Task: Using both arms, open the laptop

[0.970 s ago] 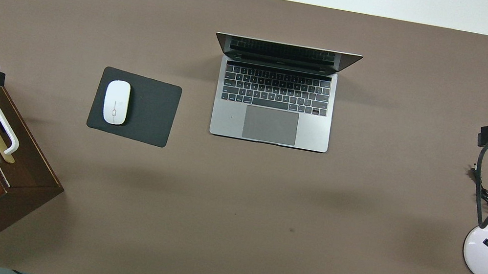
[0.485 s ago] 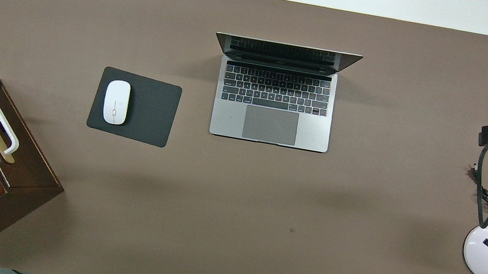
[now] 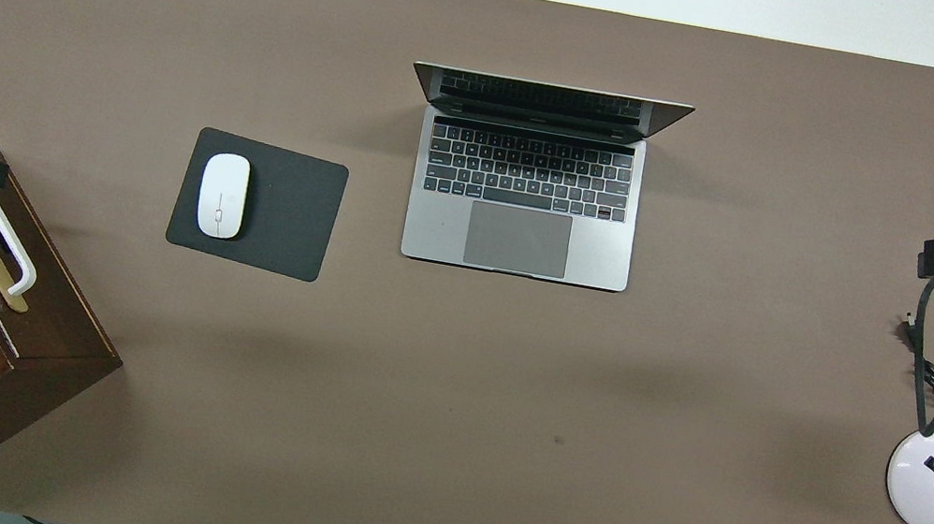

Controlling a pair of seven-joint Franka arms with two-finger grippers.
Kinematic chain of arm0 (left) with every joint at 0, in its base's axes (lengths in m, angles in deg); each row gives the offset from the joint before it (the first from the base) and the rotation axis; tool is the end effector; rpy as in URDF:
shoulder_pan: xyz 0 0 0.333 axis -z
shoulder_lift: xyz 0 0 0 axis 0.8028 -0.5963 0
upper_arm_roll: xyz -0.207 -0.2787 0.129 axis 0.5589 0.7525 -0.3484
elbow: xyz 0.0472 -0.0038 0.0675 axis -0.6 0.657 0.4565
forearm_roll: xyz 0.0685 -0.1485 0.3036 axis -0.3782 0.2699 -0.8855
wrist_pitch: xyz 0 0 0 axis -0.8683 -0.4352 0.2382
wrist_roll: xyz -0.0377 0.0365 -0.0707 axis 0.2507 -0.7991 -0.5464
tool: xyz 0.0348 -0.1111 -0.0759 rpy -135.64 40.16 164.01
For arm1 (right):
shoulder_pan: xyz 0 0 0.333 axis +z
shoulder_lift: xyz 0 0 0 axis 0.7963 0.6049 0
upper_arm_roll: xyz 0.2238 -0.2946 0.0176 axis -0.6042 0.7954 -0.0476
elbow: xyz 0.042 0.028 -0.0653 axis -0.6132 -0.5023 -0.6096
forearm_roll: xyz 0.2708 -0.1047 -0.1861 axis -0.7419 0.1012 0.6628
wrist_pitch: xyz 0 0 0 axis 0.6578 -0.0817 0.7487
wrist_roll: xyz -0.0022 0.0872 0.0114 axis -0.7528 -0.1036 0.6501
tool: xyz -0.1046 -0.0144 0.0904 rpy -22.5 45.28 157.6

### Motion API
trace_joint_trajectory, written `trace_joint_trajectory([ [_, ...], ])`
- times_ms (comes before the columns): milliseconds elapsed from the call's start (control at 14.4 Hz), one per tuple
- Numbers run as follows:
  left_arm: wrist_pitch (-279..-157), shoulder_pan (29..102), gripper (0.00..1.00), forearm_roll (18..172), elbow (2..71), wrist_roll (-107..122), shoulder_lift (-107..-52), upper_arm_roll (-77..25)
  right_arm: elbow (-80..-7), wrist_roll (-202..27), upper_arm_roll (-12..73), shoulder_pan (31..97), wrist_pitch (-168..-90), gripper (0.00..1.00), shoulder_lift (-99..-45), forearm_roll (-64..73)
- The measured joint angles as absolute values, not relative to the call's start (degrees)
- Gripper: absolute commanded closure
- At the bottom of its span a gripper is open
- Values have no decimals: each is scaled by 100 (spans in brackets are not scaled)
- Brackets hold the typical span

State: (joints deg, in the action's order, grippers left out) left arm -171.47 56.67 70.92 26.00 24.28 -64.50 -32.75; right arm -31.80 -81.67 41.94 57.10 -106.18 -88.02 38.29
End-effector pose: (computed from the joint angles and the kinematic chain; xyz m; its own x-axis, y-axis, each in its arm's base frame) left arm 0.4715 0.0018 0.6296 0.9993 -0.0144 -0.0340 -0.0136 -0.9996 0.0242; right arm 0.5097 -0.0078 0.6458 0.9974 0.0494 0.0522 0.0464 -0.9972 0.0582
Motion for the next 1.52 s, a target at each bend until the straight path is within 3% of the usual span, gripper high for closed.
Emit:
trace_joint_trajectory([
  [1525, -17050, 5667, 0, 7092, 2437, 2428, -6581, -3278, -3173, -8167, 4201, 5704, -10618, 0, -8787, 3829],
])
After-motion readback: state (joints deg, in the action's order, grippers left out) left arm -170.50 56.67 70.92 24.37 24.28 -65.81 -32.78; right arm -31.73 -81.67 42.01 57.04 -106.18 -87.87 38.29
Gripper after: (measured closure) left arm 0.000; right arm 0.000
